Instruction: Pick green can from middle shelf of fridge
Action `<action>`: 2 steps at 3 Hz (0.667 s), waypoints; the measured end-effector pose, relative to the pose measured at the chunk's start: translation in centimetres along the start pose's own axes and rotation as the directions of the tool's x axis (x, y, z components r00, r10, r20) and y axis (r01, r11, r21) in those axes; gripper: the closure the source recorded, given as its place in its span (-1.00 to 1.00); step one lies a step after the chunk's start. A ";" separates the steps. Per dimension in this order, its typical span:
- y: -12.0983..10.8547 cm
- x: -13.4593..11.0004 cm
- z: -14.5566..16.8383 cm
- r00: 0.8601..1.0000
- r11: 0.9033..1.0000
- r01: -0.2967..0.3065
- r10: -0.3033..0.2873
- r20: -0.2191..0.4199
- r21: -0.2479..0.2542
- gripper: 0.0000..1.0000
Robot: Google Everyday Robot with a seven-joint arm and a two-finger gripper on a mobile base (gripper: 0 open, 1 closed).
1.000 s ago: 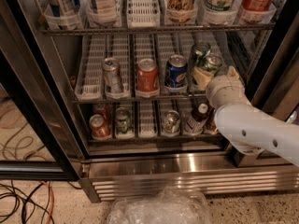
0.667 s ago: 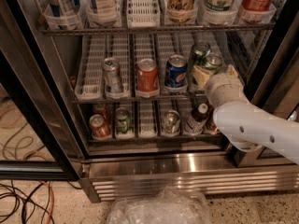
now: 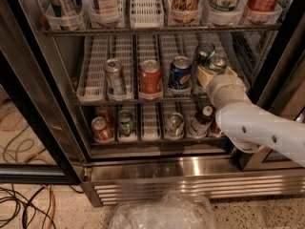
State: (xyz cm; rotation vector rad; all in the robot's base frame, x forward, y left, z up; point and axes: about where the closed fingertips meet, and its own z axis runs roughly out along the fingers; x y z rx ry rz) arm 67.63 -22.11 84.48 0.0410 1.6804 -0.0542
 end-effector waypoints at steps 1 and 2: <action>0.0 0.0 0.0 1.000 1.000 0.000 0.000 0.000 0.000 0.90; 0.0 -0.7 -0.7 1.000 1.000 0.006 -0.006 0.000 -0.016 1.00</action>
Offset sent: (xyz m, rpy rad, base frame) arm -0.0151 -0.0014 0.0125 -0.0086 0.0067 0.0362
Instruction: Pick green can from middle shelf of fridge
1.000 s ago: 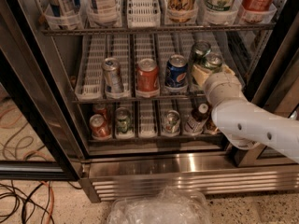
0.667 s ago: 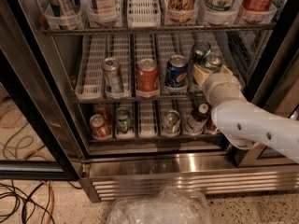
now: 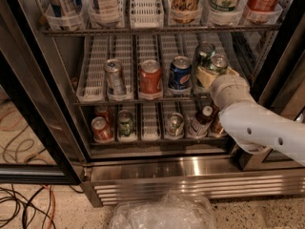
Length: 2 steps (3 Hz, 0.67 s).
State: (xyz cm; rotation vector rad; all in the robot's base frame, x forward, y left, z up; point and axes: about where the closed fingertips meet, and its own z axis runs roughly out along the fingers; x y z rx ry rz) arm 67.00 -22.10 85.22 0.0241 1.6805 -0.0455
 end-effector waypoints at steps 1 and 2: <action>-0.1 -0.7 -0.3 1.000 1.000 0.000 0.000 0.007 -0.006 1.00; 0.0 -2.1 -1.3 1.000 0.999 -0.011 0.011 0.008 -0.045 1.00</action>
Offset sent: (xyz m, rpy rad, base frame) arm -0.0596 0.0079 0.0930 0.0923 -0.0058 0.2231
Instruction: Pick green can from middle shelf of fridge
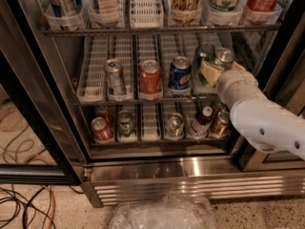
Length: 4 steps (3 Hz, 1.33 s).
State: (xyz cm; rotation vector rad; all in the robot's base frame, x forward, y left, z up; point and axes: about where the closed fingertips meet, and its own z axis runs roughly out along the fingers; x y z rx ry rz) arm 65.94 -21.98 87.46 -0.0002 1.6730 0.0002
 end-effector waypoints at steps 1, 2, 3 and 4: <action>0.1 -5.1 -1.8 0.998 0.998 -0.025 0.028 0.056 -0.051 1.00; 0.0 -7.0 -2.7 0.994 0.991 -0.077 0.085 0.064 -0.113 1.00; 0.0 -6.7 -2.7 0.994 0.991 -0.077 0.085 0.064 -0.113 1.00; -0.8 -5.9 -1.7 0.982 0.969 -0.179 0.187 0.033 -0.169 1.00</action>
Offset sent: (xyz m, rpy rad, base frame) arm -0.0967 0.0460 0.0767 0.1444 0.1265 0.5836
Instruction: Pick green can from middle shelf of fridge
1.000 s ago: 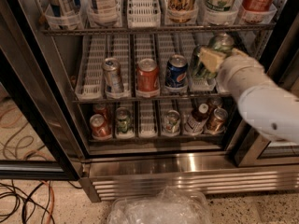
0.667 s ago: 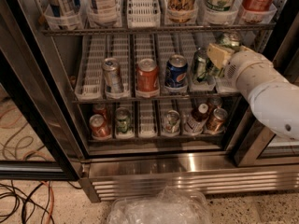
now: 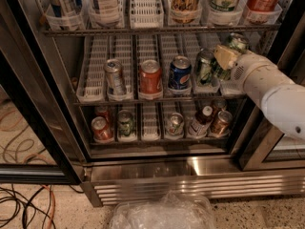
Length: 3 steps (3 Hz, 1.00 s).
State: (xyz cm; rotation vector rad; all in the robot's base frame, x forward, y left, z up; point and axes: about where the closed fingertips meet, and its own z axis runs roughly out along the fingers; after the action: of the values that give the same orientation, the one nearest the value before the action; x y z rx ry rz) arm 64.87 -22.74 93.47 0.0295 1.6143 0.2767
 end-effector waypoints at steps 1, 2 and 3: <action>-1.7 0.0 0.2 0.995 0.995 -0.096 0.096 -0.005 -0.030 1.00; -1.1 0.1 -0.1 0.995 0.994 -0.103 0.103 -0.009 -0.043 1.00; 1.9 0.4 -1.8 0.989 0.983 -0.150 0.147 -0.034 -0.103 1.00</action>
Offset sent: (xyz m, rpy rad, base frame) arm 0.0040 -0.0159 -0.0037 0.0953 0.0130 0.0268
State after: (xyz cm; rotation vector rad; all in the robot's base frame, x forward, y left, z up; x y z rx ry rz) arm 62.79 -21.16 93.50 0.0658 1.6237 0.4790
